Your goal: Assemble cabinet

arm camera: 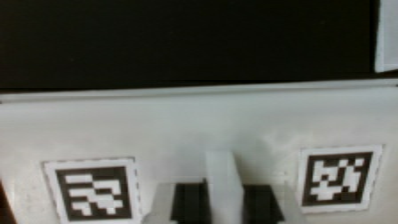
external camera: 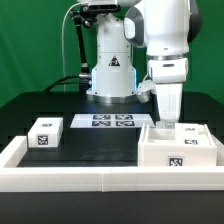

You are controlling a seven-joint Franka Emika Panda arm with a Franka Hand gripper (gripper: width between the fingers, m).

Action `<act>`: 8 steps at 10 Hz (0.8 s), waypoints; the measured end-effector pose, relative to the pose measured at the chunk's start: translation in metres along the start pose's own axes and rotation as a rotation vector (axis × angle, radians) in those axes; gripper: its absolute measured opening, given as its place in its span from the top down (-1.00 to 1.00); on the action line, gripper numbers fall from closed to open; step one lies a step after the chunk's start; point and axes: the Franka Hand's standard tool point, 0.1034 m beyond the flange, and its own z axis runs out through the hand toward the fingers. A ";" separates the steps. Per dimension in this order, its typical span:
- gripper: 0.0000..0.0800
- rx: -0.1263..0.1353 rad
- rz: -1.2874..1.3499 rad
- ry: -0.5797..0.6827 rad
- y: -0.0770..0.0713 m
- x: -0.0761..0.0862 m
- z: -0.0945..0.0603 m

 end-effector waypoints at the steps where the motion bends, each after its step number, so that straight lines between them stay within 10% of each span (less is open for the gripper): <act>1: 0.83 0.000 0.000 0.000 0.000 0.000 0.000; 8: 0.83 -0.033 0.083 -0.044 0.004 0.000 -0.046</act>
Offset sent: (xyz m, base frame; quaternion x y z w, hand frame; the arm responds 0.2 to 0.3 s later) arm -0.0114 -0.0006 0.0205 0.0077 -0.0203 0.0419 0.9989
